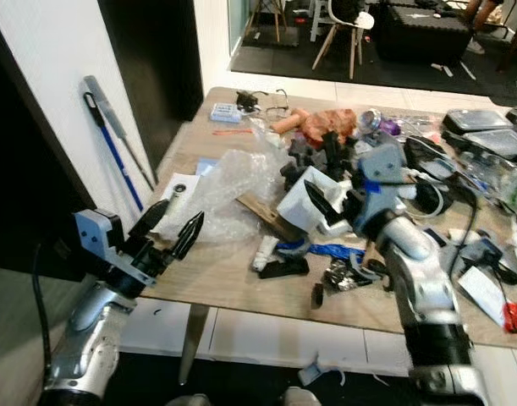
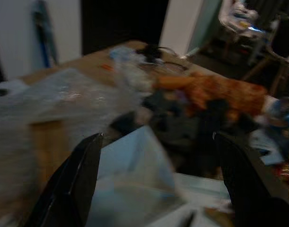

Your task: Picking trash to rubbish bin

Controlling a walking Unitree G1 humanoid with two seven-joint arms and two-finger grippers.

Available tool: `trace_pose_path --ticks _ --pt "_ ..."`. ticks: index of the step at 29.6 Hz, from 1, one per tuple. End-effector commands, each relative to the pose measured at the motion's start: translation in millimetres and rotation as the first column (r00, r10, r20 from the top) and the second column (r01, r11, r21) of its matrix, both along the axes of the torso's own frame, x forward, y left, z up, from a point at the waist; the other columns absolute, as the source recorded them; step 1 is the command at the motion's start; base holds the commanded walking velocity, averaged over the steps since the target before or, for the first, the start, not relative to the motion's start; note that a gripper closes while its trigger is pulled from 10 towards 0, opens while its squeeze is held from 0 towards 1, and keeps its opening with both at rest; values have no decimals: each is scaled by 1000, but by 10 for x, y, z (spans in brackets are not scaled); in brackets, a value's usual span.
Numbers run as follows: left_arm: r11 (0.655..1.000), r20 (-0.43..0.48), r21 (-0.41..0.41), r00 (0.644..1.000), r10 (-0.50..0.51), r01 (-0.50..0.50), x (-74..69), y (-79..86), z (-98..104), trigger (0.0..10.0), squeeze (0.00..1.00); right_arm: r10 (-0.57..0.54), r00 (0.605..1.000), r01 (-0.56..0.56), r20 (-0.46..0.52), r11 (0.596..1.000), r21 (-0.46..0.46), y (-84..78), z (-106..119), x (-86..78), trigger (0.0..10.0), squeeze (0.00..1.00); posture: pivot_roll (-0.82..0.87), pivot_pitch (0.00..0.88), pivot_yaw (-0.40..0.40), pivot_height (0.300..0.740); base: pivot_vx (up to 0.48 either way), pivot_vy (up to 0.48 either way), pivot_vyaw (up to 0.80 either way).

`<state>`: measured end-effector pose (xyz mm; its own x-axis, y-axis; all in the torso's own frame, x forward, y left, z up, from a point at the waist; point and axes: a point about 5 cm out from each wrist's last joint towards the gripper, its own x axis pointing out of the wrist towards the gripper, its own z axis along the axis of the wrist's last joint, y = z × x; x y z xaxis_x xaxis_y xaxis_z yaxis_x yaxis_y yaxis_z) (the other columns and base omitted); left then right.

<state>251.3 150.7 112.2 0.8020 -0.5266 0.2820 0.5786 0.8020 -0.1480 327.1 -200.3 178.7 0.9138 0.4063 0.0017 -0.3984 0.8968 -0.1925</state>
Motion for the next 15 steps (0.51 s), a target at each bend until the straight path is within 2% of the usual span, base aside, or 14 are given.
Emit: trace_pose_path --ticks 1,2,4,6,9,10,11,14,15 --pt "1000 6 15 1000 -19 18 -20 12 5 10000 0 -13 999 13 -32 1000 -13 -3 -36 21 10000 0 -13 0 -13 740 0 0 0" --pt "997 14 29 997 -75 75 -74 -10 -8 10000 0 -44 998 41 -47 998 -45 -35 -11 98 10000 0 -12 0 -15 740 0 0 0" --pt "994 20 30 994 -108 108 -105 -20 -13 10000 0 -60 997 57 -52 997 -58 -51 0 133 10000 0 -12 0 -15 740 0 0 0" --pt "982 54 4 980 -190 191 -185 -28 13 10000 0 -99 993 95 -69 994 -62 -86 25 208 10000 0 -7 0 -19 740 0 0 0" --pt "970 63 -4 968 -243 244 -225 -37 18 10000 0 -115 990 110 -80 992 -65 -98 30 239 10000 0 -7 0 -19 740 0 0 0" --pt "962 57 10 961 -272 272 -246 -42 10 10000 0 -121 989 115 -84 990 -75 -101 28 253 10000 0 -6 0 -19 740 0 0 0" --pt "949 30 58 949 -313 311 -295 -8 -61 10000 0 -133 984 123 -119 989 -83 -96 -3 288 10000 0 -6 0 -19 740 0 0 0" --pt "946 18 77 949 -316 314 -307 24 -105 10000 0 -131 981 120 -143 989 -87 -84 -28 298 10000 0 -9 0 -16 740 0 0 0" --pt "945 17 78 947 -320 318 -300 49 -135 10000 0 -99 974 85 -204 994 -75 -45 -83 305 10000 0 -9 0 -16 740 0 0 0"
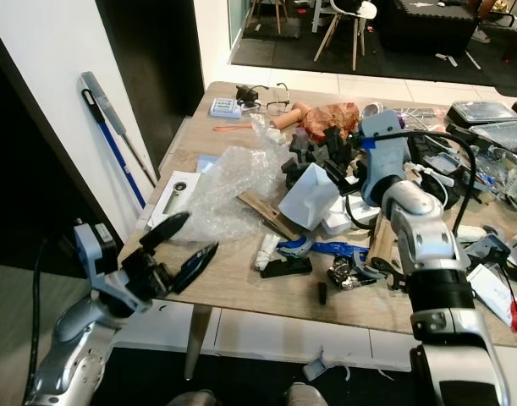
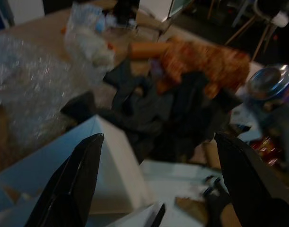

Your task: Picking trash to rubbish bin

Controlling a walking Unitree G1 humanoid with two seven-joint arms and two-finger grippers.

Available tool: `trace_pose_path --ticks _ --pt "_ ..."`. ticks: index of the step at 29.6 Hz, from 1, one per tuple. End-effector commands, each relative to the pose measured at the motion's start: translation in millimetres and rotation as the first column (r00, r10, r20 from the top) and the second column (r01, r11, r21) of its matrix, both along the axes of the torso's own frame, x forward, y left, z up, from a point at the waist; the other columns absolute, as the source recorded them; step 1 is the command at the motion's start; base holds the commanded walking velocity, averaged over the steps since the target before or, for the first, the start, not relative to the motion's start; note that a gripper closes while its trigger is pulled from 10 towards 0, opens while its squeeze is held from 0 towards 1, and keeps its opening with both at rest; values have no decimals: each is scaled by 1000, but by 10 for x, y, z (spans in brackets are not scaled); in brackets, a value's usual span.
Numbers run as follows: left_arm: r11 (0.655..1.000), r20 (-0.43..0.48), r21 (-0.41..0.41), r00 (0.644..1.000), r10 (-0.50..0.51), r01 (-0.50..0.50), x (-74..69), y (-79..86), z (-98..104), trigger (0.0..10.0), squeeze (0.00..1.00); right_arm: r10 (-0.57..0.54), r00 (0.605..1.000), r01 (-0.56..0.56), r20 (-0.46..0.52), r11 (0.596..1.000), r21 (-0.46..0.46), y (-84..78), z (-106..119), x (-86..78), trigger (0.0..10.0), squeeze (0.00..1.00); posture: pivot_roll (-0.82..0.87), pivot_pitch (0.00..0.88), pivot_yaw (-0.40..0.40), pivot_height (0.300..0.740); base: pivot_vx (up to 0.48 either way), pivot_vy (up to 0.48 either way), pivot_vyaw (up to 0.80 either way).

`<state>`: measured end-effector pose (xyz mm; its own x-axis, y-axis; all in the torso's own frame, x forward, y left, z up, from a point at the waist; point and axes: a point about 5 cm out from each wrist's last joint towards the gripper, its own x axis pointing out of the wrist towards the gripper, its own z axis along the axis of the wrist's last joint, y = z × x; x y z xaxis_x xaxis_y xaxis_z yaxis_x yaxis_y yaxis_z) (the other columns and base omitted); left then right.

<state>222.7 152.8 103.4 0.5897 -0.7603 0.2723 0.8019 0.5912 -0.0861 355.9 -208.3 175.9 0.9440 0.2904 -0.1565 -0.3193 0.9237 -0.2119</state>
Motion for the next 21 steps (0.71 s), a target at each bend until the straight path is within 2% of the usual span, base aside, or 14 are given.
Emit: trace_pose_path --ticks 1,3,5,12,14,15,17,19,21 --pt "1000 -3 23 1000 -13 13 -14 28 -47 10000 0 22 997 -20 -68 1000 17 35 -55 17 10000 0 -9 0 -16 740 0 0 0" --pt "999 1 31 1000 -27 27 -16 40 -62 10000 0 51 992 -48 -116 998 30 69 -95 33 10000 0 -8 0 -18 740 0 0 0" --pt "998 2 54 1000 -25 25 -15 46 -73 10000 0 78 989 -77 -129 997 13 96 -106 40 10000 0 -6 0 -21 740 0 0 0" --pt "998 6 59 999 -35 35 -19 40 -62 10000 0 143 969 -143 -202 990 15 185 -96 90 10000 0 0 0 -27 740 0 0 0" --pt "997 10 60 999 -39 39 -20 33 -46 10000 0 145 961 -146 -234 989 11 184 -111 90 10000 0 0 0 -27 740 0 0 0" --pt "997 16 59 999 -45 44 -22 20 -16 10000 0 130 951 -136 -281 991 -3 159 -155 79 10000 0 5 0 -30 740 0 0 0" --pt "997 16 59 999 -45 44 -22 20 -16 10000 0 130 951 -136 -281 991 -3 159 -155 79 10000 0 5 0 -30 740 0 0 0" --pt "997 28 58 998 -55 53 -24 -9 39 10000 0 102 920 -125 -377 992 -36 87 -261 30 10000 0 5 0 -30 740 0 0 0" --pt "997 33 58 998 -60 58 -25 -21 57 10000 0 93 907 -121 -410 992 -43 52 -294 6 10000 0 5 0 -30 740 0 0 0"
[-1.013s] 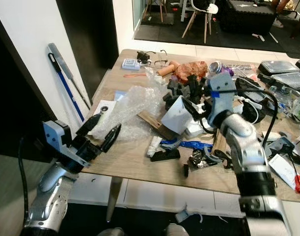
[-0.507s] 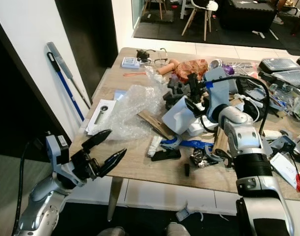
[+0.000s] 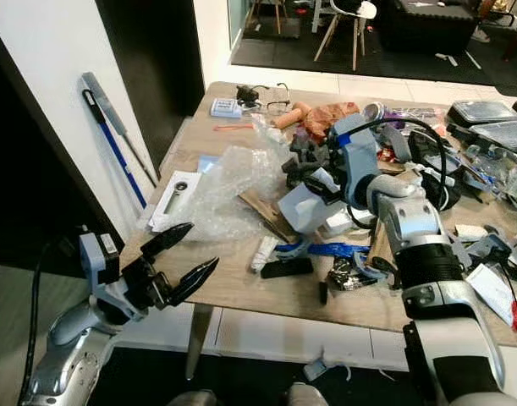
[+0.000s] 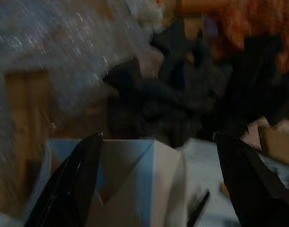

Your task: Picking trash to rubbish bin

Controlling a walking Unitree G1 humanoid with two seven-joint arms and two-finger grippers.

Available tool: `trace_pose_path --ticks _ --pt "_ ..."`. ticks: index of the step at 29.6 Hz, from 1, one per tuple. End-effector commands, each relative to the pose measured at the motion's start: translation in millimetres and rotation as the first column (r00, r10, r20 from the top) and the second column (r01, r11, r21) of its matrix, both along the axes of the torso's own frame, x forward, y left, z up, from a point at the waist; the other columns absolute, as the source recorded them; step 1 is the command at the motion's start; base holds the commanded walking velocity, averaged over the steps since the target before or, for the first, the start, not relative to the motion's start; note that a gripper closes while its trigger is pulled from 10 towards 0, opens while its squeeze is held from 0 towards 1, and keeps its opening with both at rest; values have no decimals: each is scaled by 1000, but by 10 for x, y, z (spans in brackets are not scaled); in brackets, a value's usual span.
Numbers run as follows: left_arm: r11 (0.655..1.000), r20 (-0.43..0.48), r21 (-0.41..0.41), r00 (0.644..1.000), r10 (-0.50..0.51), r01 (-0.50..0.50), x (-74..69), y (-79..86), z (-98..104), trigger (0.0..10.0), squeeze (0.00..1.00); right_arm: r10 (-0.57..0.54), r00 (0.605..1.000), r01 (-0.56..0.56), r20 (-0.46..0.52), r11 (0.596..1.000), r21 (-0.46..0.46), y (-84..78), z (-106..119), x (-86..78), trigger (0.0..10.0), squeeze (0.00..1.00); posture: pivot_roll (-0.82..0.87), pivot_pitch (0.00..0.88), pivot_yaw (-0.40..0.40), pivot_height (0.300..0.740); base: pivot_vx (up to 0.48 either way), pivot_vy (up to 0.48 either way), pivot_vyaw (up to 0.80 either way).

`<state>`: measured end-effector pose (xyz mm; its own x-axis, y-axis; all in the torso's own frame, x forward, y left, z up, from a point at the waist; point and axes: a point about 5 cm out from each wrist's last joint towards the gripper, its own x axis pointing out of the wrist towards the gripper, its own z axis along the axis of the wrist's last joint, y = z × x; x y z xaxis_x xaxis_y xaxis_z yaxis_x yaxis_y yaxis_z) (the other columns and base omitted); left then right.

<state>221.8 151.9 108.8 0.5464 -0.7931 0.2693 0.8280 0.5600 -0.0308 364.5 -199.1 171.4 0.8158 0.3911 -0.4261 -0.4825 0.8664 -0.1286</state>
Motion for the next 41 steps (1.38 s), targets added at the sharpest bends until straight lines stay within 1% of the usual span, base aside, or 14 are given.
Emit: trace_pose_path --ticks 1,5,14,15,22,24,25,27,30,31,32,33,34,41 --pt "1000 -5 22 1000 -21 21 -16 -20 14 10000 0 -22 989 15 -148 999 -47 -77 -266 -97 10000 0 5 0 -30 740 0 0 0" --pt "999 0 23 1000 -27 27 -22 -43 23 10000 0 -35 981 21 -189 997 -78 -195 -282 -129 10000 0 -4 0 -28 740 0 0 0" --pt "999 -1 19 999 -35 35 -34 -63 18 10000 0 -43 967 23 -252 996 -81 -251 -346 -200 10000 0 -6 0 -32 740 0 0 0" --pt "999 -6 14 999 -40 40 -42 -74 10 10000 0 -44 955 29 -293 998 -54 -256 -415 -251 10000 0 -7 0 -33 740 0 0 0" --pt "999 -12 12 999 -43 44 -47 -78 -7 10000 0 -9 931 3 -365 1000 -17 -257 -559 -362 10000 0 -11 0 -34 740 0 0 0" --pt "999 -13 14 999 -46 46 -48 -79 -19 10000 0 44 909 -41 -415 999 16 -256 -640 -444 10000 0 -11 0 -34 740 0 0 0" --pt "999 -13 14 999 -46 46 -48 -79 -19 10000 0 44 909 -41 -415 999 16 -256 -640 -444 10000 0 -11 0 -34 740 0 0 0" --pt "999 -15 15 999 -47 47 -50 -78 -33 10000 0 85 890 -71 -448 996 49 -255 -685 -501 10000 0 -9 0 -36 740 0 0 0" --pt "999 -16 15 999 -47 47 -52 -76 -38 10000 0 84 888 -71 -451 996 45 -267 -698 -508 10000 0 -9 0 -36 740 0 0 0" --pt "999 -17 15 999 -46 47 -56 -72 -41 10000 0 76 892 -66 -446 997 37 -278 -699 -503 9098 0 -7 0 -35 740 0 0 0" --pt "999 -18 15 999 -46 46 -59 -67 -43 10000 0 64 896 -58 -438 998 28 -287 -693 -496 4510 0 -7 0 -35 740 0 0 0" --pt "999 -18 16 999 -46 46 -63 -63 -44 10000 0 53 901 -50 -431 999 20 -295 -686 -488 3882 0 -7 0 -34 740 0 0 0" --pt "999 -19 16 999 -47 47 -74 -57 -43 10000 0 32 910 -33 -413 999 5 -316 -673 -467 0 0 -7 0 -34 740 0 0 0" --pt "999 -15 16 999 -48 49 -116 -44 -21 10000 0 28 927 -27 -374 1000 8 -332 -606 -436 0 0 -6 0 -31 740 0 0 0"
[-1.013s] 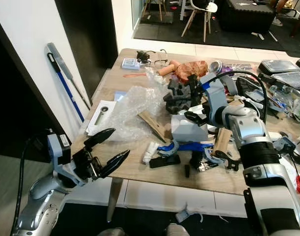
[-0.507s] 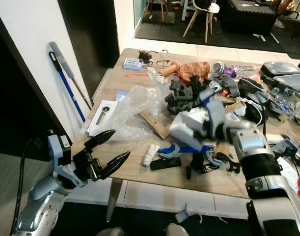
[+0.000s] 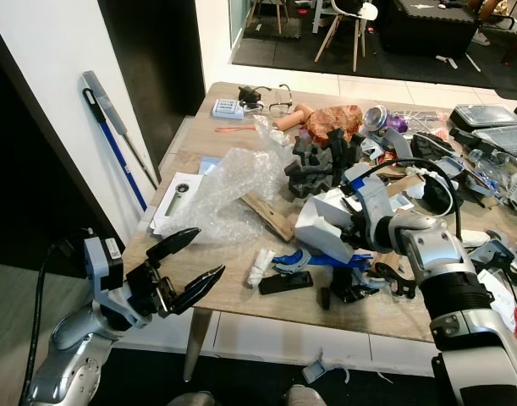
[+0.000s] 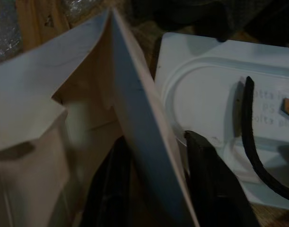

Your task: Picking trash to rubbish bin

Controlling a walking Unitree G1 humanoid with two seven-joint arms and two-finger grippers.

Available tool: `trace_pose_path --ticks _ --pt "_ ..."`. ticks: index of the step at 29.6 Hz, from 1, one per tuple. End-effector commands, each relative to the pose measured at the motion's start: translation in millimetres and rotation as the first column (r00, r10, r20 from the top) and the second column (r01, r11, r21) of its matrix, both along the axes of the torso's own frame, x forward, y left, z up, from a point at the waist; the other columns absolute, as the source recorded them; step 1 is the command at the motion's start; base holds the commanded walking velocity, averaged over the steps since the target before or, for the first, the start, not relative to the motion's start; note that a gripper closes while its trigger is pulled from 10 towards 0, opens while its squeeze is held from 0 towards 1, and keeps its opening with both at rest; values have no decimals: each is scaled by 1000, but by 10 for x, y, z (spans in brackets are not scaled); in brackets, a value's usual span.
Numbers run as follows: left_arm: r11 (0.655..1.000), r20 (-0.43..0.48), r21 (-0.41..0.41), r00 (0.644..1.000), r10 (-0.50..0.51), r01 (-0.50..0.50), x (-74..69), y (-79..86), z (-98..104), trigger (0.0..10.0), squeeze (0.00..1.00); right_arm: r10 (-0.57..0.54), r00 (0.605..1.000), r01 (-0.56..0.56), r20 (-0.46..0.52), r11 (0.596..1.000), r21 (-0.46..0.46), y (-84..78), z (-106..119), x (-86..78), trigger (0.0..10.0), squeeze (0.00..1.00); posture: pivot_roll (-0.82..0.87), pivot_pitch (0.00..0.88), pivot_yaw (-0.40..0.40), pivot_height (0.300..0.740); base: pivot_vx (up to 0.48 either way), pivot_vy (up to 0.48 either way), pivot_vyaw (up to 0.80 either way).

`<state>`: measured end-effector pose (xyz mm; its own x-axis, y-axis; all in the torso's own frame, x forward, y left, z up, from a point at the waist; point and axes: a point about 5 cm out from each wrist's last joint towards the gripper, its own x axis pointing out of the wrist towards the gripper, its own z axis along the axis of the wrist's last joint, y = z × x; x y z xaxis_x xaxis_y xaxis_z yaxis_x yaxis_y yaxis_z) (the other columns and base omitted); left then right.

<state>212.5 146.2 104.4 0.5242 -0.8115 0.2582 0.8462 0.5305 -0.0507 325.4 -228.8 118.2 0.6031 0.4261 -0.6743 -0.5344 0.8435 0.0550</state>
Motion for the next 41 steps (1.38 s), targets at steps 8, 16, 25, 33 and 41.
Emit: trace_pose_path --ticks 8,16,25,33,41 --pt "1000 13 19 1000 -12 12 -45 11 38 10000 0 27 998 -31 65 998 52 -26 183 -48 0 0 -8 0 -31 740 0 0 0" --pt "1000 23 31 1000 -3 2 -44 18 31 10000 0 94 969 -109 227 993 51 107 367 -219 8118 0 -15 0 -33 740 0 0 0" --pt "998 18 34 999 43 -43 38 80 -46 10000 0 41 910 -152 412 958 242 437 494 -394 10000 0 -29 0 -22 740 0 0 0" --pt "996 4 42 997 76 -76 121 80 -90 10000 0 -5 892 -159 452 933 324 652 308 -505 10000 0 -29 0 -25 740 0 0 0" --pt "992 -16 11 992 123 -123 173 77 -110 10000 0 -78 881 -138 467 901 411 733 232 -575 10000 0 -28 0 -30 740 0 0 0"
